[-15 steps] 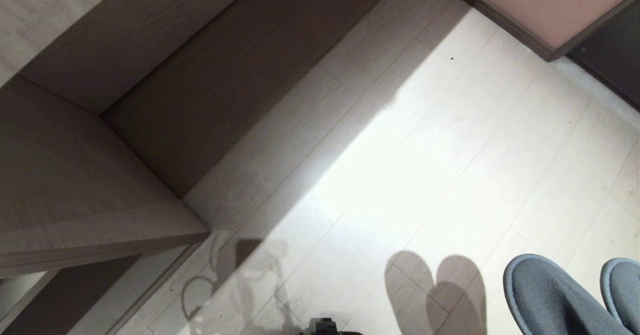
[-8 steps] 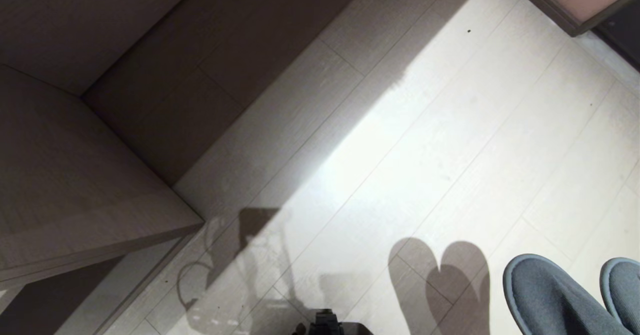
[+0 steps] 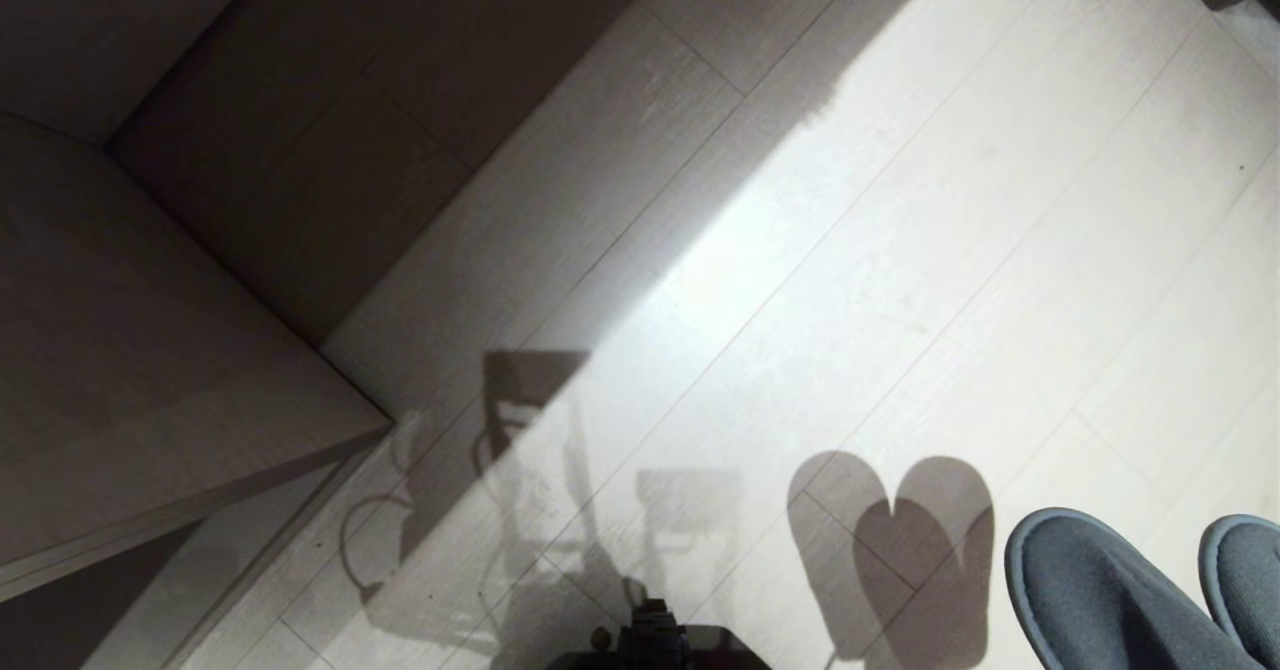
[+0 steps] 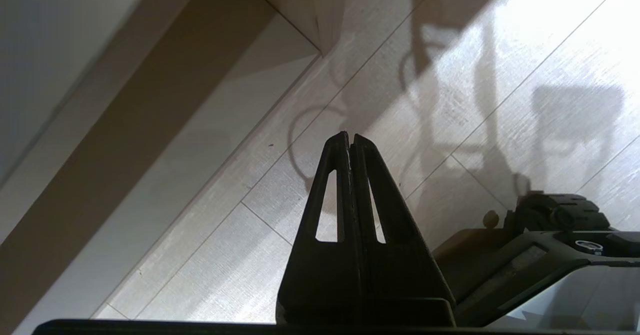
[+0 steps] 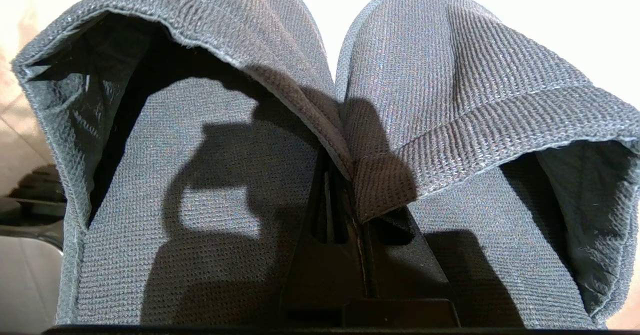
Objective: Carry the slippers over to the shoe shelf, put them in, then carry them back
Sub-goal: Place the slippers on the floor
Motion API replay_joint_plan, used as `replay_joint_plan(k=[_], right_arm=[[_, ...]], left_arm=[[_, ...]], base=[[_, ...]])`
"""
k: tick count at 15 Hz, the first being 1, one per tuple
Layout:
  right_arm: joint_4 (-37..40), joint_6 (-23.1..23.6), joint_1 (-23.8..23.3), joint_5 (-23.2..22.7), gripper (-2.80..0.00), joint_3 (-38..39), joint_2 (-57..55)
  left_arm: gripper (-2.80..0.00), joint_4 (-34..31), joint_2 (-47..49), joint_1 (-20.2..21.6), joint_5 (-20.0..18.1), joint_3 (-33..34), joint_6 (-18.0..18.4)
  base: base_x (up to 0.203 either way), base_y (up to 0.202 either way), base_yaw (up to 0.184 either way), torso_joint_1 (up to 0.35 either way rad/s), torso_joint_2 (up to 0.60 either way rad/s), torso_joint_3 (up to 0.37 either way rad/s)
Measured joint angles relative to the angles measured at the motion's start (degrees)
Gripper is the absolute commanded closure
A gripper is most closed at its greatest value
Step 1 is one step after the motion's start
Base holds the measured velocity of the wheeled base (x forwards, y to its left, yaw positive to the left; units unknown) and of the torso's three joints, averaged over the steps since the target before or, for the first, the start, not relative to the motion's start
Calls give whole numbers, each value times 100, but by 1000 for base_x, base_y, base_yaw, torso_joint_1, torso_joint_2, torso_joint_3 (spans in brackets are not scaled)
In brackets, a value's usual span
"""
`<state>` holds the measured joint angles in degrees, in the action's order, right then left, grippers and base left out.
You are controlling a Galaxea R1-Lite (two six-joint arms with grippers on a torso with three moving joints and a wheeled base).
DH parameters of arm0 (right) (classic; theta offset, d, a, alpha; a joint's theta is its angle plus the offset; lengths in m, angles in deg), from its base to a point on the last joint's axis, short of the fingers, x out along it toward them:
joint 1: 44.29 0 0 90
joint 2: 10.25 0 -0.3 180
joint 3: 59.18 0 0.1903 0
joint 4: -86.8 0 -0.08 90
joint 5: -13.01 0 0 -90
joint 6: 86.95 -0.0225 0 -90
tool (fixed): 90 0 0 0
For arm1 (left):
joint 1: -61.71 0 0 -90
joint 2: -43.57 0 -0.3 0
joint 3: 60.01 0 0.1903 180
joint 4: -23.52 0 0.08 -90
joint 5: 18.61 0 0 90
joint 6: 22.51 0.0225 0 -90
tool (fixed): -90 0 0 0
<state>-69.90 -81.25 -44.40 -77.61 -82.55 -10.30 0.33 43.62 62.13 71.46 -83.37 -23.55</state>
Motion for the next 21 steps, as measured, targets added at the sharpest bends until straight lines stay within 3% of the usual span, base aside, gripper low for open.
replay_joint_plan(k=[5,8,11,16,18,21], right_arm=[[45,-95,1,-210,0,-903,-317],[-35,116,4,-282,0,-1595,-1264],[-502,293,50,-739,0,-1956,-2688],[-2381,820,87,-1673,0,-2576,-5756],[-3385,958,93,-1600,0,-3156,-7004],[-4681,702,224,-930,0,-4133,-8489]], left_arm=[[0,-2,0,0,-2,0,1],[0,-2,0,0,0,0,1],[0,-2,0,0,0,0,6],[0,-2,0,0,-1,0,11],[0,-2,0,0,0,0,11],[0,-2,0,0,0,0,11]], base=[[0,0,0,1,1,-16],[0,0,0,0,0,0],[0,0,0,0,0,0],[0,0,0,0,0,0],[0,0,0,0,0,0],[0,0,0,0,0,0]])
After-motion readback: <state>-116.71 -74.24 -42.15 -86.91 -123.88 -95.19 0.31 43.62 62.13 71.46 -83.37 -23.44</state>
